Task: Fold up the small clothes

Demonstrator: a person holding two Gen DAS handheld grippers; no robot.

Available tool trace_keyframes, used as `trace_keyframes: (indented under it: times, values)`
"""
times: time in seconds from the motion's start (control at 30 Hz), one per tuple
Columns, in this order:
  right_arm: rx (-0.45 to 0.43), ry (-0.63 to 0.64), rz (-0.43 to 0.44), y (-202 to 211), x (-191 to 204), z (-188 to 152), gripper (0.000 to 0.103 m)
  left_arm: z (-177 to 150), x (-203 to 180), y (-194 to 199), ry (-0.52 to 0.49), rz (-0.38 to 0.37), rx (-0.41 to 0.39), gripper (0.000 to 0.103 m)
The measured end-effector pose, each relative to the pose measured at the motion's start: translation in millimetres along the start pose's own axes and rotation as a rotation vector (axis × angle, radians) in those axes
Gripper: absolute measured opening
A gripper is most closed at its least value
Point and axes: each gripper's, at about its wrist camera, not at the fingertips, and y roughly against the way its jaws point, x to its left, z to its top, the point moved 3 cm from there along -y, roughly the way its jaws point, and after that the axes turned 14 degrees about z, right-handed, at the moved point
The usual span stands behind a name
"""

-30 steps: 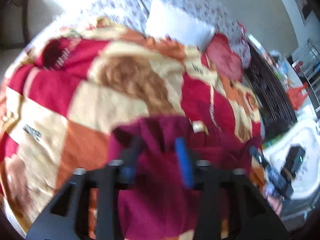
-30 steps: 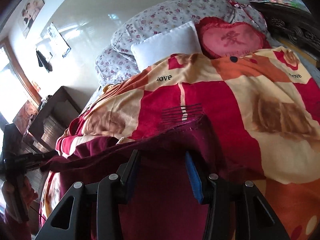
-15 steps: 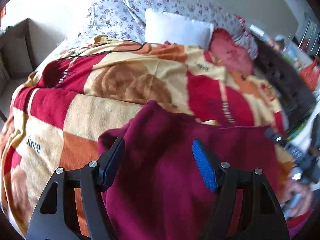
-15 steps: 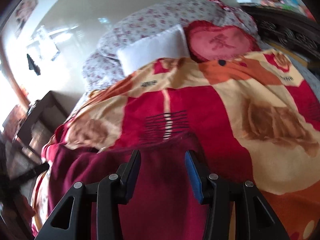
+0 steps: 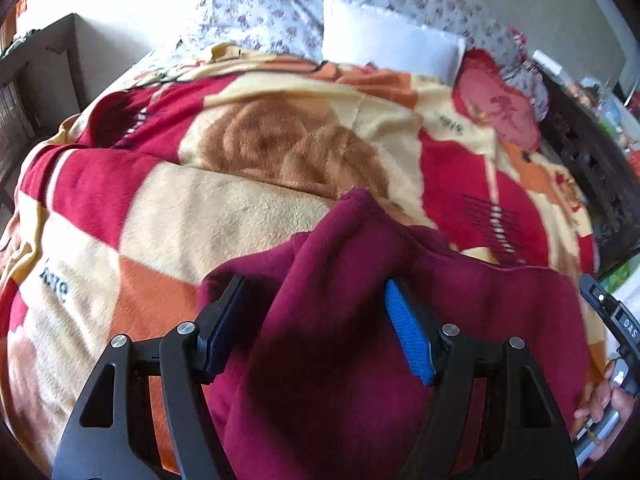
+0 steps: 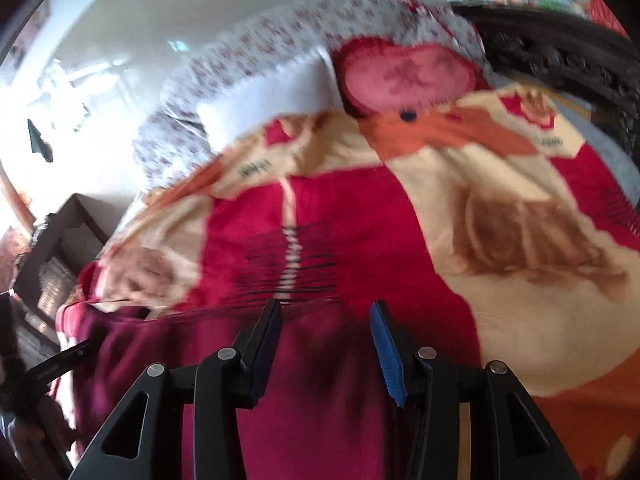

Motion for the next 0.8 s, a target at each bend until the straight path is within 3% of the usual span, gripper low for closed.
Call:
trace_keyframes:
  times: [0.07, 0.3, 0.53, 0.67, 0.8]
  values:
    - [-0.011, 0.034, 0.018, 19, 14, -3, 0.044, -6, 10, 18, -0.003, 0.001, -0.018, 0.070]
    - [0.086, 0.103, 0.045, 48, 42, -52, 0.044, -51, 41, 58, -0.021, 0.020, -0.041, 0.070]
    - [0.178, 0.082, -0.033, 26, 28, -84, 0.044, -110, 44, 40, -0.078, 0.081, 0.064, 0.070]
    - [0.166, 0.092, 0.014, 45, 51, -77, 0.044, -117, 47, 49, -0.057, 0.075, 0.030, 0.070]
    - [0.199, 0.141, 0.002, 40, 66, -89, 0.045, -121, 48, 51, -0.064, 0.082, 0.023, 0.070]
